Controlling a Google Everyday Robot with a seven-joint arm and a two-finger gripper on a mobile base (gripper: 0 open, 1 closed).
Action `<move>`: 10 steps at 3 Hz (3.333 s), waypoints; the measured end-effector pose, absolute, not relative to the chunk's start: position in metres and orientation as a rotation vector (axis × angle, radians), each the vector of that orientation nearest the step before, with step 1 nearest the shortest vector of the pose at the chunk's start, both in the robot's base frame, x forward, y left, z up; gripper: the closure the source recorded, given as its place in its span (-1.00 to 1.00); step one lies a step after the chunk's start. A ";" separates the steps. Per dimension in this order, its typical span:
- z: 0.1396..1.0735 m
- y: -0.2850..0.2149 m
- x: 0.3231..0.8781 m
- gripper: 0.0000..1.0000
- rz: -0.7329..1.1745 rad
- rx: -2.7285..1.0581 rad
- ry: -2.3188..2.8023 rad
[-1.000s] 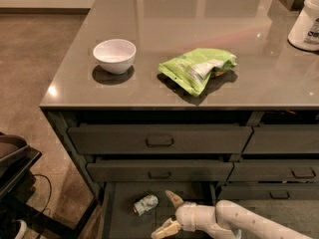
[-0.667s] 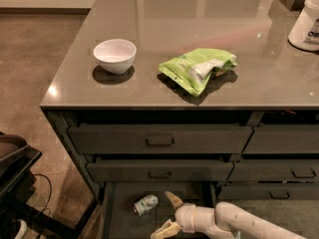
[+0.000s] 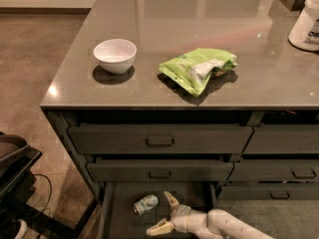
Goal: Pick 7up can from bottom drawer and place on counter
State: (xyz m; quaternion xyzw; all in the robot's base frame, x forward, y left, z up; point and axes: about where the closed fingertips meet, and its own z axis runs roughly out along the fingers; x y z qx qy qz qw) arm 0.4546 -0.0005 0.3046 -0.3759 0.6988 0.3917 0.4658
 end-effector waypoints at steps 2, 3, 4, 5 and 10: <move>0.269 0.000 0.485 -1.00 0.877 -0.897 1.717; 0.269 0.000 0.484 -1.00 0.877 -0.897 1.717; 0.224 0.035 0.503 -1.00 0.885 -0.930 1.695; 0.222 0.036 0.505 -1.00 0.884 -0.930 1.696; 0.161 0.071 0.535 -1.00 0.890 -1.028 1.625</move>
Offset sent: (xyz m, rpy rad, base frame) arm 0.0220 0.0017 -0.0282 -0.0210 -0.0332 -0.0439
